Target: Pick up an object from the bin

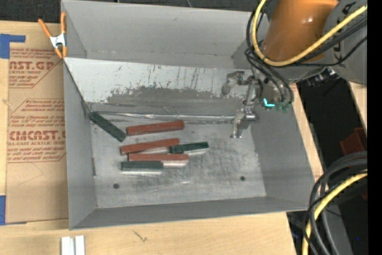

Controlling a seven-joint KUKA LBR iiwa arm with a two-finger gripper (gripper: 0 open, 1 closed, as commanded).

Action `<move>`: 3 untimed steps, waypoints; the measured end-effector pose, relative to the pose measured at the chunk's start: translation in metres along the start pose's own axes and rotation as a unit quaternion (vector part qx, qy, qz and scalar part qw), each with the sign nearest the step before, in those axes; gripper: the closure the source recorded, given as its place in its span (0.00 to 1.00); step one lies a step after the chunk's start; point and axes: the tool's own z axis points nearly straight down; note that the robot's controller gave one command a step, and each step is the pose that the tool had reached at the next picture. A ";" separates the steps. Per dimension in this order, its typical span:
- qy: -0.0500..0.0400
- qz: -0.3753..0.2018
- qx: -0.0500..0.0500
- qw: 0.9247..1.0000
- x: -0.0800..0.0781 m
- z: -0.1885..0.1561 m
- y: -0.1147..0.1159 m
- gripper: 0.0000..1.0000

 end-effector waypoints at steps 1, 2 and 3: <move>-0.004 0.000 0.000 1.000 -0.002 -0.004 0.000 0.00; -0.006 0.023 0.000 1.000 0.004 0.064 -0.001 0.00; -0.003 -0.023 0.000 1.000 0.017 0.139 0.031 1.00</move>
Offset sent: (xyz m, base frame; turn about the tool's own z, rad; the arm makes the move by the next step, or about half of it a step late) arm -0.0106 -0.0042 -0.1232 0.0863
